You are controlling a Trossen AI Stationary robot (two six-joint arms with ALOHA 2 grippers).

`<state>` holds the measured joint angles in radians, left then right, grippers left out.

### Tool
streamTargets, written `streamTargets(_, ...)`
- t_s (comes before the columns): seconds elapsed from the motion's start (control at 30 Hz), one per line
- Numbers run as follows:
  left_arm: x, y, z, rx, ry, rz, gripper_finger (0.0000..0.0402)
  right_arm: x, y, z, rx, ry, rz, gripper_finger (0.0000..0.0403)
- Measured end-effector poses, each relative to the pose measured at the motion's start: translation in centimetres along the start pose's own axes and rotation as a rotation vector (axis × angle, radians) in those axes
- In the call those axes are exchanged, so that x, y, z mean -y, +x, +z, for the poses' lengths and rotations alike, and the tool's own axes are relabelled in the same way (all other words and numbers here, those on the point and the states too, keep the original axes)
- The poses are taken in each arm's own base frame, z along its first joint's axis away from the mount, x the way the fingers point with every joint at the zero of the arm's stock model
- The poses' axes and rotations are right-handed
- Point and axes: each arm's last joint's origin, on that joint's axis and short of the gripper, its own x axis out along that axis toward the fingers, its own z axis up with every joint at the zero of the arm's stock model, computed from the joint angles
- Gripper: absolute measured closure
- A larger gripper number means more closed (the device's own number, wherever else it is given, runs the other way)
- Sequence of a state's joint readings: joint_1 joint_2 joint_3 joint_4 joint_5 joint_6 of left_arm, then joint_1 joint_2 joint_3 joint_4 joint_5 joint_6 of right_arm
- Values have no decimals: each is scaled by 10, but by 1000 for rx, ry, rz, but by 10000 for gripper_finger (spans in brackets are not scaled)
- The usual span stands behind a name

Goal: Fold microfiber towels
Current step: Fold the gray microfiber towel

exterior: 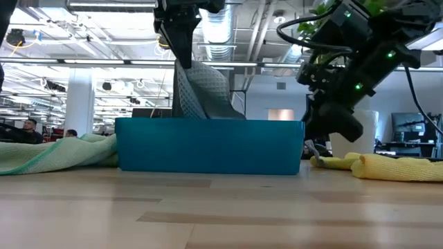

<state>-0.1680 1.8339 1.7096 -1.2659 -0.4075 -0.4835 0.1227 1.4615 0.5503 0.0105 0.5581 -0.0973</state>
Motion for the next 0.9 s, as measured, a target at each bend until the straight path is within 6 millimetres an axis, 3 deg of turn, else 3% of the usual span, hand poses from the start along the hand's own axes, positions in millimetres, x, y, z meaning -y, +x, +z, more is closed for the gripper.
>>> streamTargets(0.17, 0, 0, 0, 0, 0, 0, 388, 0, 0, 0, -2, 28, -17, 291)
streamTargets(0.37, -1, 0, 0, 7, -24, 24, 388, 4, -6, 7, 31, 36, -18, 384)
streamTargets(0.47, -3, 0, 0, 31, -37, 75, 388, 10, -12, 15, 66, 3, -24, 389)
streamTargets(0.9, -35, 5, 10, 153, -145, 403, 388, 78, -49, 53, 175, 41, -162, 400)
